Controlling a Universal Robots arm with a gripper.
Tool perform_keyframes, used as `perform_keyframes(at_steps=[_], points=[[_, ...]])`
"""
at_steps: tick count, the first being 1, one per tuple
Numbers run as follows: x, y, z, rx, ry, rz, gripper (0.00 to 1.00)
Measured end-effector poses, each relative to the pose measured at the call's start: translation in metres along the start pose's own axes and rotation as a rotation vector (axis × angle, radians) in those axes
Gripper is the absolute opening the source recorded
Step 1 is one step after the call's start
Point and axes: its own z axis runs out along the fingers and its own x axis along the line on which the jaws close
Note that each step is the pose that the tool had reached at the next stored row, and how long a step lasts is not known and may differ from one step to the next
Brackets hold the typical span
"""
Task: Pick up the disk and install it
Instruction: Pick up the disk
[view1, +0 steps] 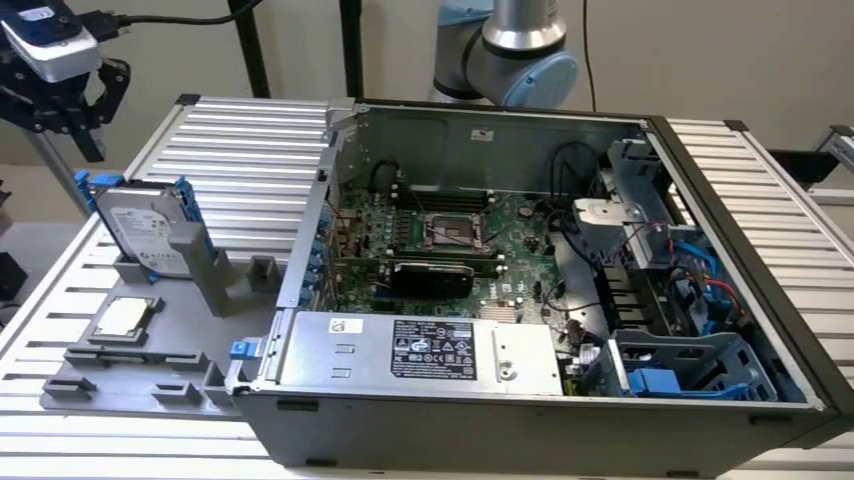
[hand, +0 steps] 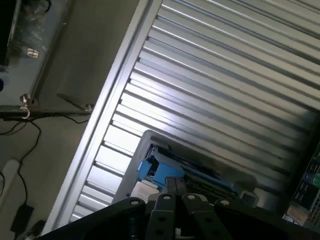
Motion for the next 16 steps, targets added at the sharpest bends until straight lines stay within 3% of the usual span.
perform_keyframes(at_steps=[11, 16], points=[[0.0000, -0.0001, 0.0023, 0.0039, -0.0012, -0.200, 0.00], [0.0000, -0.0001, 0.0033, 0.0039, 0.0013, -0.291, 0.00]])
